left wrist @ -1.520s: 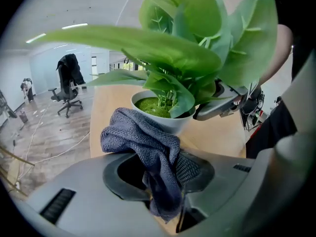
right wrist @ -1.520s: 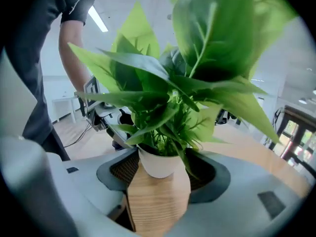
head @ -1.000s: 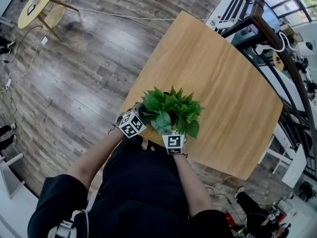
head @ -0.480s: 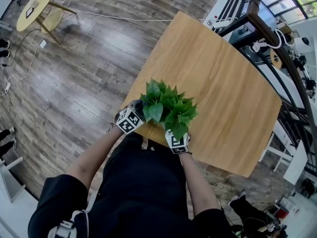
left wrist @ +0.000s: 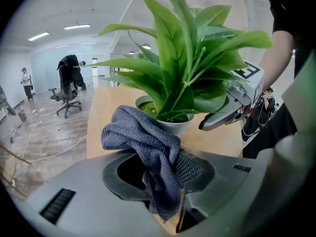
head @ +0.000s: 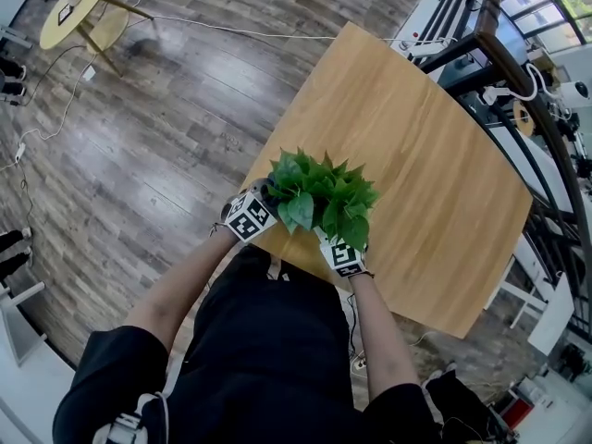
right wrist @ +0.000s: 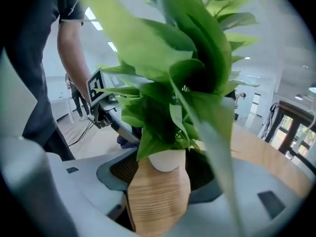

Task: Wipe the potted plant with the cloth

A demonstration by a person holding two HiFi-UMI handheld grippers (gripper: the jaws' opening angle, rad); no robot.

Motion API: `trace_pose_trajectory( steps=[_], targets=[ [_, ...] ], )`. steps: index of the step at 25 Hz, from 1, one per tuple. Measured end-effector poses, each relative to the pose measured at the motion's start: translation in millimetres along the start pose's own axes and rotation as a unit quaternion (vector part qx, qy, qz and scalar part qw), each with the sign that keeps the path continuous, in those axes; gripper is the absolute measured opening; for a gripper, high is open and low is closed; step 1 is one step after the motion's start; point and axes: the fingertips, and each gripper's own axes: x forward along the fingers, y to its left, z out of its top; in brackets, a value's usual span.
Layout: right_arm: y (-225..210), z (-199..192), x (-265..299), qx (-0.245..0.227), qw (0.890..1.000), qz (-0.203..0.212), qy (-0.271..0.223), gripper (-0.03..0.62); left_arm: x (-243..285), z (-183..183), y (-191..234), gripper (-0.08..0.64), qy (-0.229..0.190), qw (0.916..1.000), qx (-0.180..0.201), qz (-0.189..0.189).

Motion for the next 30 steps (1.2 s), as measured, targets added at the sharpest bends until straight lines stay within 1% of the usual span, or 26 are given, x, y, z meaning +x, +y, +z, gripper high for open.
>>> trace_pose_trajectory(
  steps=[5,7,9,13,15,17,20,21,23,26,28,30],
  targets=[
    [-3.5,0.8,-1.0,0.051,0.998,-0.038,-0.012,0.278,1.7,-5.1,-21.0,0.163,0.007,0.9996,0.021,-0.015],
    [-5.3,4.0,1.6,0.076,0.996,-0.049,-0.019,0.278,1.0,-7.0,-24.6,0.163,0.005,0.9996,0.018,-0.022],
    [-1.5,5.6,1.8,0.083,0.995,-0.05,-0.022,0.278,-0.5,-8.5,-25.0,0.163,0.001,0.9998,0.009,-0.019],
    [18.2,1.7,-5.9,0.057,0.998,-0.029,-0.013,0.278,-2.7,-7.9,-15.2,0.163,-0.004,0.9999,-0.011,-0.002],
    [31.8,-10.4,-10.9,0.039,0.999,-0.01,0.0,0.278,-4.0,-7.0,-8.5,0.163,-0.005,0.9999,-0.013,0.003],
    [38.3,-18.5,-15.5,0.046,0.999,0.001,0.009,0.278,-4.8,-5.0,-3.9,0.163,-0.008,0.9999,-0.01,0.005],
    [22.6,-22.8,-14.7,0.068,0.997,-0.021,0.01,0.279,-5.3,-8.5,0.3,0.163,-0.004,0.9999,-0.012,0.009],
    [14.4,-24.0,-13.7,0.066,0.997,-0.029,0.011,0.279,-5.1,-9.0,1.4,0.163,-0.003,0.9999,-0.012,0.009],
    [1.4,-19.5,-12.7,0.048,0.998,-0.033,0.01,0.279,-4.7,-6.4,1.4,0.163,-0.005,0.9999,-0.009,0.007],
    [-2.3,-1.4,-7.8,0.005,1.0,-0.013,0.001,0.279,-4.1,-3.9,1.1,0.163,-0.005,1.0,-0.001,0.007],
    [0.3,4.5,-4.1,-0.001,1.0,0.0,-0.005,0.279,-3.0,-4.7,3.5,0.163,0.003,0.9999,0.003,0.015],
    [0.5,6.8,-4.1,0.006,1.0,-0.001,-0.008,0.279,-2.4,-6.0,3.3,0.163,0.011,0.9998,0.0,0.017]
  ],
)
